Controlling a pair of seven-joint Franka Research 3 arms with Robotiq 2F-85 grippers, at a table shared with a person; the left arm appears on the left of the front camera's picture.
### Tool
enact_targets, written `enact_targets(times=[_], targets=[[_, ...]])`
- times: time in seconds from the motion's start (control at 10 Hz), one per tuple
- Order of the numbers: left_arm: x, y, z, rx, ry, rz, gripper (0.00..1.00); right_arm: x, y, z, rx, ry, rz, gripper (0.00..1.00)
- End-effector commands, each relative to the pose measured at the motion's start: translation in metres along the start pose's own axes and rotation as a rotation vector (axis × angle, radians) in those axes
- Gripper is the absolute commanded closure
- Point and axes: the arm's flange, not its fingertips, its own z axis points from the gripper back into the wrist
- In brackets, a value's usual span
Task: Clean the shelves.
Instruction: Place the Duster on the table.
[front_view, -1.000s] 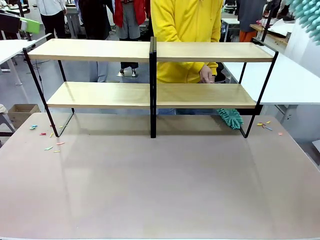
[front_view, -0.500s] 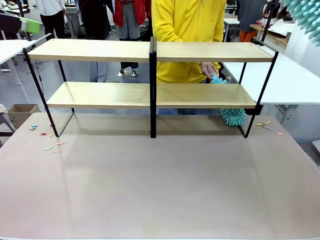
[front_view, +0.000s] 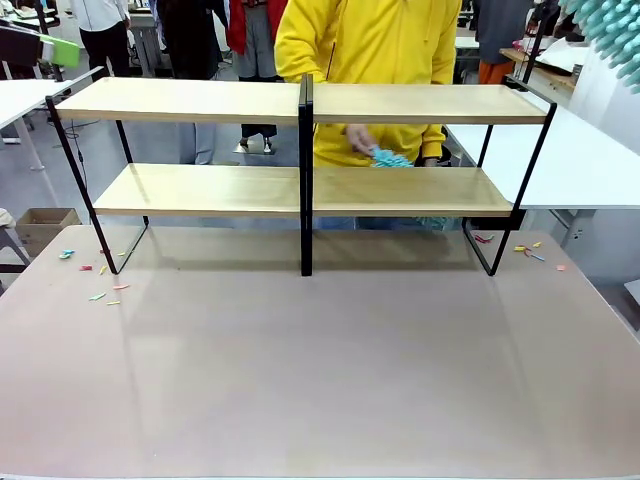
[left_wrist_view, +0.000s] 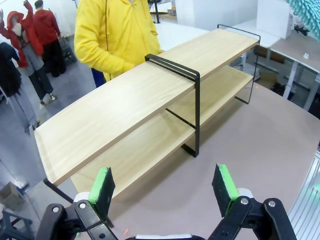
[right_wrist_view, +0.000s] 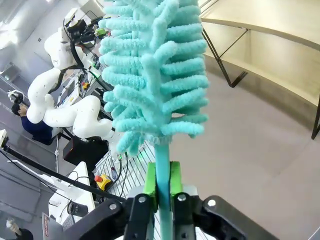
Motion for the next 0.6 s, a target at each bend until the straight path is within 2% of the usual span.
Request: enact_targets(times=[0.0, 0.1, 0.2, 0.3, 0.4, 0.5], targets=[[0.0, 0.0, 0.0, 0.0, 0.0, 0.0, 0.0, 0.021, 0.012, -0.009, 0.023, 0.191, 0.026, 0.88], [-0.005, -0.012, -0.017, -0.162, 0.137, 0.031, 0.0, 0.027, -0.001, -0.038, 0.079, 0.316, 0.013, 0.88], [-0.04, -0.016, -0.036, -0.231, 0.232, 0.106, 0.0, 0.015, -0.024, -0.069, 0.139, 0.389, -0.026, 0.88], [-0.093, -0.018, -0.048, -0.31, 0.35, 0.229, 0.0, -0.001, -0.044, -0.098, 0.173, 0.436, -0.055, 0.88], [-0.135, -0.028, -0.055, -0.385, 0.427, 0.308, 0.0, -0.015, -0.054, -0.129, 0.161, 0.506, -0.069, 0.88], [-0.175, -0.044, -0.068, -0.502, 0.407, 0.379, 0.0, -0.029, -0.061, -0.168, 0.138, 0.58, -0.068, 0.88]])
